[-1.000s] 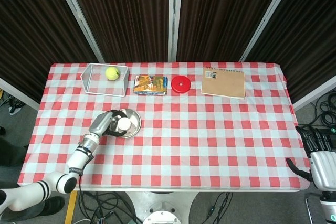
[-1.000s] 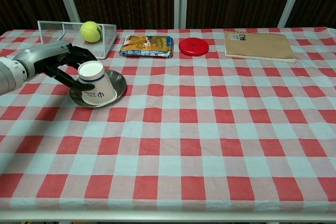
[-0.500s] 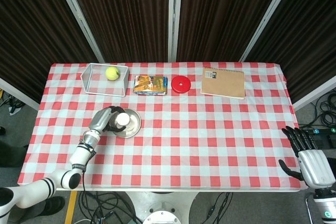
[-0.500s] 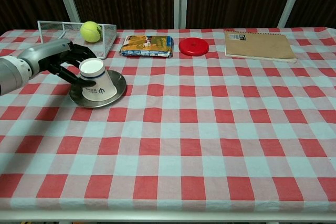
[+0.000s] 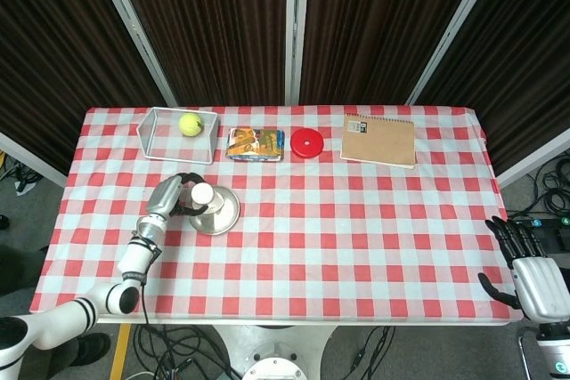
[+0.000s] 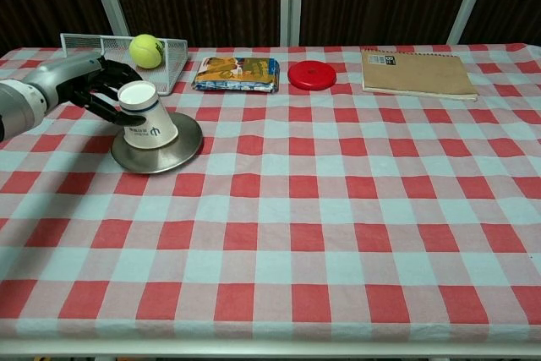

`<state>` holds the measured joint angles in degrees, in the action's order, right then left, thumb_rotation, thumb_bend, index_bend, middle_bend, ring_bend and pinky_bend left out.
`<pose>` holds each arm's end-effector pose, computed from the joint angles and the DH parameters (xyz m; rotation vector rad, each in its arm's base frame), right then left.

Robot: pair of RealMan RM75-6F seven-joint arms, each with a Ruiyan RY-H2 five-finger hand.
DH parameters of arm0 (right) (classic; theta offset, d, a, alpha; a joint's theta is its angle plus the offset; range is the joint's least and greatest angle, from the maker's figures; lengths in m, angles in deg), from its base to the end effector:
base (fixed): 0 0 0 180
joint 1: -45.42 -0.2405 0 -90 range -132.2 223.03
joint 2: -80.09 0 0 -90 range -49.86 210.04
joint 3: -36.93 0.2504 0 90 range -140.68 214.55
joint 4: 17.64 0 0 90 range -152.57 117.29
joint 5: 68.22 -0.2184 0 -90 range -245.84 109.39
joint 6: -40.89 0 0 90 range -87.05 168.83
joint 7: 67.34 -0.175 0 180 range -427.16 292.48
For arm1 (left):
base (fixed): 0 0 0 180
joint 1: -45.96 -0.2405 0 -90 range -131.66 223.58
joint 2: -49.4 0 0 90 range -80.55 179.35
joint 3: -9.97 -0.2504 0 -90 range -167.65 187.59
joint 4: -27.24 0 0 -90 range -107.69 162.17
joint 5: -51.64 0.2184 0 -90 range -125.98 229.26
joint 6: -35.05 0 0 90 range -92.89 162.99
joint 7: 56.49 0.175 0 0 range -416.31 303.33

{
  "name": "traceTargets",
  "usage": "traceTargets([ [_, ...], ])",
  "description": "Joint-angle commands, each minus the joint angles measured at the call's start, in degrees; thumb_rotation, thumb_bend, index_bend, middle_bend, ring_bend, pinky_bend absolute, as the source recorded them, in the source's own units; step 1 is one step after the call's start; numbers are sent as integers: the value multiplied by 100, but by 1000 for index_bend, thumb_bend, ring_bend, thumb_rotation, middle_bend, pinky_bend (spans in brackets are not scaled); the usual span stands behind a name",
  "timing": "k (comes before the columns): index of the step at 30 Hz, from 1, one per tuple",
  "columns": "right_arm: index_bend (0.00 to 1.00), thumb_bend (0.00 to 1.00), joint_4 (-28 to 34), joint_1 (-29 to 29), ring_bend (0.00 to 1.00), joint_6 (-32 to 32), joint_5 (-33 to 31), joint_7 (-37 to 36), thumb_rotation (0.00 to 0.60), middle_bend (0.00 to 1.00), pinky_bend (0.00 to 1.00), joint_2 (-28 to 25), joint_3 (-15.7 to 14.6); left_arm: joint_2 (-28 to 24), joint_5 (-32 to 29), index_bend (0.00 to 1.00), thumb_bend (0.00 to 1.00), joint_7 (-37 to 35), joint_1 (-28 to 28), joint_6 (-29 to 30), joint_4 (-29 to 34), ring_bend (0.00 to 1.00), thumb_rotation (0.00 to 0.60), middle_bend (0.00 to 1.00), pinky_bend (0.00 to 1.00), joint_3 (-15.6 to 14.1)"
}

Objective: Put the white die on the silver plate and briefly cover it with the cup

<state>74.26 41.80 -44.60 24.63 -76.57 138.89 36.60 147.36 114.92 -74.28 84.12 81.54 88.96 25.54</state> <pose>-0.3092 -0.1928 0.1627 1.4773 -0.9614 0.9567 -0.2215 0.4056 -0.0522 -1.3980 -1.5620 -1.1032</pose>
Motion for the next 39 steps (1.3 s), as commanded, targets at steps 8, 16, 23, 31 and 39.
traceTargets([
  [8, 16, 231, -6, 2, 0, 12, -26, -16, 600, 39, 0, 2, -8, -323, 604, 502, 297, -81, -170, 159, 856, 220, 600, 351, 190, -354],
  [16, 15, 230, 14, -31, 0, 87, -11, -5, 600, 39, 0, 51, -30, -73, 115, 501, 297, -89, -95, 91, 270, 194, 600, 348, 190, -43],
  [23, 15, 230, -9, -71, 0, 154, -22, 8, 600, 39, 0, 90, -31, -282, 426, 502, 295, -26, -237, 140, 754, 183, 600, 346, 178, -345],
  [31, 15, 231, 24, -63, 0, 135, -66, 39, 600, 39, 0, 49, -12, -197, 313, 502, 292, 209, -124, 105, 570, 177, 600, 342, 168, -261],
  [39, 15, 231, -32, -54, 0, 151, -79, -9, 600, 39, 0, 86, -32, -201, 208, 502, 291, 312, -144, 64, 645, 177, 600, 342, 168, -262],
])
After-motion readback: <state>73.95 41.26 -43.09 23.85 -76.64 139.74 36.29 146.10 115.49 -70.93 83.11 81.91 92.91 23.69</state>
